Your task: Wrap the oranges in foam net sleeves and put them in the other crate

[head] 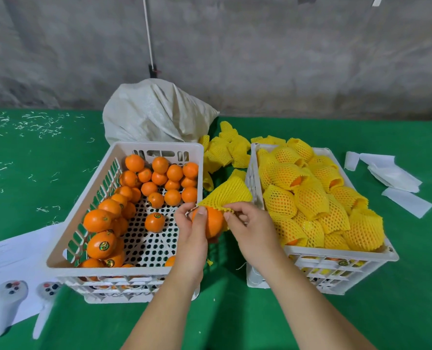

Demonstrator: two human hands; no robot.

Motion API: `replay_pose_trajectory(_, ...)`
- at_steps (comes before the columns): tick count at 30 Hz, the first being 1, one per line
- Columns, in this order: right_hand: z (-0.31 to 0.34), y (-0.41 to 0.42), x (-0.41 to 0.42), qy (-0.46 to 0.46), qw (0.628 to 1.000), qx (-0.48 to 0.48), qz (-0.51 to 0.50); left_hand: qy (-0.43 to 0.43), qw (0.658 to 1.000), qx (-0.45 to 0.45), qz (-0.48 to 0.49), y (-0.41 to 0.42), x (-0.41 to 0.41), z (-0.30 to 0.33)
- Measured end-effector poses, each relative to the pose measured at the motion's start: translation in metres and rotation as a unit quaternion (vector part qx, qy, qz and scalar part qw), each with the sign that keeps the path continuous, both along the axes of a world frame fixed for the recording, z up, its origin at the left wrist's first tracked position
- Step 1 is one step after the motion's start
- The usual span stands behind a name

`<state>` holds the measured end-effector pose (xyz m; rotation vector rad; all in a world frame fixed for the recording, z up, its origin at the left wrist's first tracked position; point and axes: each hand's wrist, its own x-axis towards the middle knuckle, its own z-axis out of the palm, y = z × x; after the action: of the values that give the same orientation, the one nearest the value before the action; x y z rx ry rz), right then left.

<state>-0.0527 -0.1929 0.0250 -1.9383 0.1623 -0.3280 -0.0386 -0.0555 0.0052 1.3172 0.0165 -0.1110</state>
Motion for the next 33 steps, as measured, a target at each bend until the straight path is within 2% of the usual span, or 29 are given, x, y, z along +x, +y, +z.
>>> replay_pose_trajectory(1, -0.001, 0.004, -0.002, -0.017, 1.0, -0.011, -0.014, -0.005, 1.0, -0.016, -0.015, -0.003, 0.003, 0.006)
replay_pose_trajectory(3, 0.002, 0.004, -0.003, -0.04, 0.998, -0.032, -0.038, -0.101, 0.978, -0.097, -0.158, 0.016, 0.0, -0.007)
replay_pose_trajectory(4, 0.005, 0.002, -0.002, -0.041, 0.998, -0.033, -0.041, -0.104, 0.972, -0.112, -0.176, 0.021, -0.001, -0.01)
replay_pose_trajectory(5, 0.009, -0.002, -0.001, -0.036, 0.998, -0.029, -0.037, -0.094, 0.971, -0.107, -0.193, 0.023, -0.002, -0.012)
replay_pose_trajectory(6, 0.011, -0.007, 0.0, -0.031, 0.999, -0.028, -0.033, -0.106, 0.967, -0.05, -0.225, 0.022, -0.001, -0.008)
replay_pose_trajectory(8, 0.014, -0.015, 0.0, -0.027, 0.998, -0.051, -0.032, -0.11, 0.976, 0.035, -0.186, 0.012, 0.002, -0.005)
replay_pose_trajectory(11, 0.016, -0.021, -0.004, -0.038, 0.991, -0.129, -0.024, -0.089, 0.989, 0.008, -0.122, 0.008, 0.007, -0.014)
replay_pose_trajectory(14, 0.02, -0.025, -0.011, -0.077, 0.976, -0.201, -0.008, -0.057, 0.993, -0.006, -0.1, 0.004, 0.005, -0.017)
replay_pose_trajectory(18, 0.02, -0.01, -0.021, -0.124, 0.953, -0.27, 0.065, -0.029, 0.998, -0.037, -0.03, 0.007, 0.01, -0.024)
replay_pose_trajectory(20, 0.015, 0.0, -0.02, -0.122, 0.957, -0.251, 0.085, -0.007, 0.996, -0.07, -0.058, 0.01, 0.014, -0.025)
replay_pose_trajectory(22, 0.008, 0.004, -0.016, -0.104, 0.967, -0.222, 0.074, -0.004, 0.988, -0.087, -0.126, 0.016, 0.013, -0.027)
replay_pose_trajectory(24, 0.003, 0.003, -0.013, -0.083, 0.973, -0.206, 0.057, -0.037, 0.986, -0.053, -0.157, 0.019, 0.012, -0.029)
replay_pose_trajectory(26, 0.002, 0.0, -0.012, -0.077, 0.977, -0.191, 0.054, -0.065, 0.987, -0.015, -0.145, 0.016, 0.01, -0.03)
replay_pose_trajectory(29, 0.005, -0.003, -0.009, -0.092, 0.979, -0.178, 0.037, -0.058, 0.99, -0.024, -0.126, 0.011, 0.006, -0.031)
replay_pose_trajectory(33, 0.013, -0.007, -0.009, -0.143, 0.964, -0.226, 0.0, -0.063, 0.991, -0.032, -0.114, 0.009, 0.01, -0.036)
